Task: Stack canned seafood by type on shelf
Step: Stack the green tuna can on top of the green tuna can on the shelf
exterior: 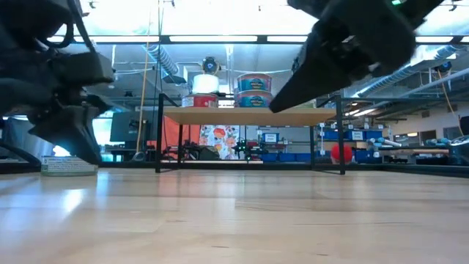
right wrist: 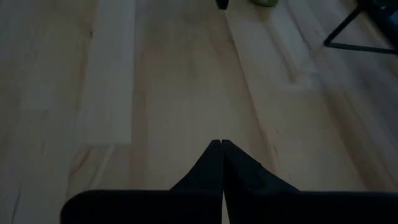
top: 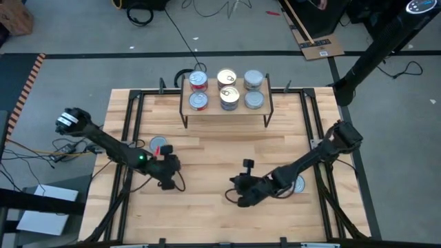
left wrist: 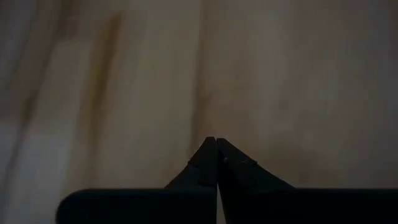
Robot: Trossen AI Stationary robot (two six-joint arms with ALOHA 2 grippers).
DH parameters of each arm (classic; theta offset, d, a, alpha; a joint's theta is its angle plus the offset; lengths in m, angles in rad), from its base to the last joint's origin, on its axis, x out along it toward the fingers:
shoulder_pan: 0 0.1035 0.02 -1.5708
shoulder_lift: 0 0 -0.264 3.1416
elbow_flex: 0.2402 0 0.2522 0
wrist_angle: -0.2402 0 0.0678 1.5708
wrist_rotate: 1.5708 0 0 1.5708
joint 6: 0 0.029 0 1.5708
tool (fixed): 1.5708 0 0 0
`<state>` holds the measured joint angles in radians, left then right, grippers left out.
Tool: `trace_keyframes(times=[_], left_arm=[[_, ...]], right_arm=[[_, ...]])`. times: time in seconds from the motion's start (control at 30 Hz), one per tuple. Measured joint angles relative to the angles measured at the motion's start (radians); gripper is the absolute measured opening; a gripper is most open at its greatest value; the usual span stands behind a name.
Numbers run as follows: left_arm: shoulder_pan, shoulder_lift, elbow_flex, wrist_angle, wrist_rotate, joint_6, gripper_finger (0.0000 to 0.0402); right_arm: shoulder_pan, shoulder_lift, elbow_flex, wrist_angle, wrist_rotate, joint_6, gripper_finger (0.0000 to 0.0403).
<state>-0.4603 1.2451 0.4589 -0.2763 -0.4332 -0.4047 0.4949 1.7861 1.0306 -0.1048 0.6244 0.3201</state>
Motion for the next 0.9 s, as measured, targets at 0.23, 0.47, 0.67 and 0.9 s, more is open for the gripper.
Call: trace_keyframes(times=[0.23,0.47,0.67,0.9], left_arm=[[0.008,0.004,0.13,-0.429,-0.051,-0.147,0.003],[0.009,0.004,0.183,-0.61,-0.117,-0.258,0.0094],[0.044,0.004,0.166,-0.682,-0.127,-0.362,0.0131],[0.09,0.004,0.141,-0.673,-0.115,-0.315,0.0133]], right_arm=[[0.031,-0.007,-0.028,0.0,0.063,0.035,0.0008],[0.034,-0.007,-0.051,0.019,0.063,0.052,0.0008],[0.034,-0.007,-0.055,0.033,0.064,0.052,0.0008],[0.034,-0.006,-0.055,0.048,0.064,0.046,0.0008]])
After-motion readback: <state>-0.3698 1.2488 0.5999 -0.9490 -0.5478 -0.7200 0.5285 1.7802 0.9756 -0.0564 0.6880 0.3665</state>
